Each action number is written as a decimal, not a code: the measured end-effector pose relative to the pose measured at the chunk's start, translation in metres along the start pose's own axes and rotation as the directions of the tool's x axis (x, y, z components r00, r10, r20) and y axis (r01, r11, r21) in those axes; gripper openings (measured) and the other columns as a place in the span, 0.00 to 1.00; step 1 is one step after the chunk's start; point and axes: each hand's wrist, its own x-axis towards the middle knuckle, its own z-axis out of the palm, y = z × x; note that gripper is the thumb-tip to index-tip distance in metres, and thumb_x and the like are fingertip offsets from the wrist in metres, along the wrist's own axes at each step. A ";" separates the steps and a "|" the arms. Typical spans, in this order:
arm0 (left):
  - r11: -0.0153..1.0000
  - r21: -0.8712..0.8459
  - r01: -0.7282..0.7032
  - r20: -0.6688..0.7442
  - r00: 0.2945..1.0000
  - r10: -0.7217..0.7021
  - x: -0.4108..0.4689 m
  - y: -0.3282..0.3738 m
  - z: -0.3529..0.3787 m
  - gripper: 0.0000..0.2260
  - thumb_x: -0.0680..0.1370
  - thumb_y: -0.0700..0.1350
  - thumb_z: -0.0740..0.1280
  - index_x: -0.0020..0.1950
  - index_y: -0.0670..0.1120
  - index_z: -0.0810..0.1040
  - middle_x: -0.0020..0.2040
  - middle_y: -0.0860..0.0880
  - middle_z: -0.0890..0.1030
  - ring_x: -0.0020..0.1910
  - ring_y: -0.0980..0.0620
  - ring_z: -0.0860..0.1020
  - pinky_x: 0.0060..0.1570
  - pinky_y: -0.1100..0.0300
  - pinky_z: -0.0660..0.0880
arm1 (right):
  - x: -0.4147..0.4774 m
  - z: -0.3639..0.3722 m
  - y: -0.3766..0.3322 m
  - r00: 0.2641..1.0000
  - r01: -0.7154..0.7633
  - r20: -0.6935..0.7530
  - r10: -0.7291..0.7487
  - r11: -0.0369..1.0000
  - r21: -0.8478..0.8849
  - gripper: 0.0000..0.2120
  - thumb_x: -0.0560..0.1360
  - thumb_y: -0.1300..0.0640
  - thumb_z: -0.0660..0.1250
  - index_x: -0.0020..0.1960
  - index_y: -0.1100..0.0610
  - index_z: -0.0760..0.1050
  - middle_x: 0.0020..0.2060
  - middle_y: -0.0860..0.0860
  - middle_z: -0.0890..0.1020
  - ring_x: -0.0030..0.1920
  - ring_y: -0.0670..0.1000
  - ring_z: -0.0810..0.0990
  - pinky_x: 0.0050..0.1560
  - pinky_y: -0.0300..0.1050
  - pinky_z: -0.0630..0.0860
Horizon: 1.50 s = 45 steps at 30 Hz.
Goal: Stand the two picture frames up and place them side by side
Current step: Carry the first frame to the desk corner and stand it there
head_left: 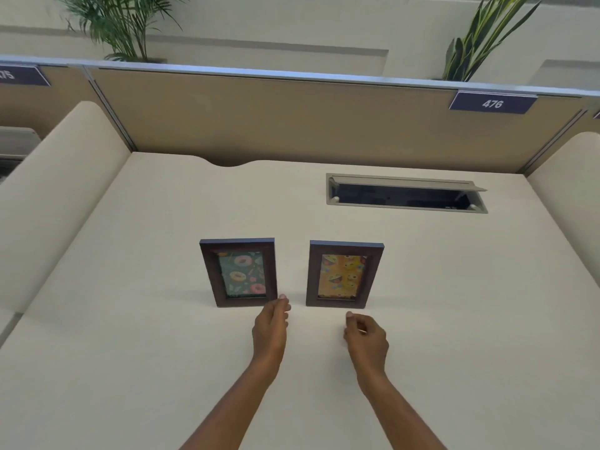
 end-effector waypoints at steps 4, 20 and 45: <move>0.990 0.037 -0.133 -0.019 0.991 0.134 -0.001 0.008 -0.029 0.06 0.82 0.45 0.67 0.51 0.52 0.84 0.50 0.49 0.86 0.53 0.50 0.83 0.53 0.56 0.81 | -0.023 0.028 -0.016 0.973 0.157 0.183 -0.143 0.985 -0.065 0.08 0.80 0.50 0.68 0.48 0.52 0.83 0.43 0.46 0.86 0.47 0.46 0.84 0.50 0.43 0.79; 0.994 0.064 -0.090 -0.316 0.943 0.105 0.034 0.023 -0.114 0.19 0.84 0.56 0.59 0.72 0.51 0.74 0.69 0.49 0.78 0.67 0.44 0.77 0.69 0.46 0.72 | -0.018 0.109 -0.047 0.865 0.324 0.426 -0.266 0.944 -0.068 0.22 0.84 0.49 0.59 0.76 0.55 0.70 0.72 0.49 0.76 0.73 0.48 0.73 0.67 0.38 0.67; 0.972 -0.133 -0.192 -0.452 0.885 0.113 0.157 0.105 -0.142 0.25 0.77 0.66 0.65 0.64 0.51 0.83 0.60 0.53 0.85 0.61 0.51 0.81 0.67 0.50 0.76 | 0.052 0.256 -0.136 0.835 0.259 0.462 -0.299 0.954 0.150 0.15 0.84 0.51 0.61 0.62 0.54 0.84 0.55 0.49 0.88 0.60 0.51 0.85 0.66 0.55 0.80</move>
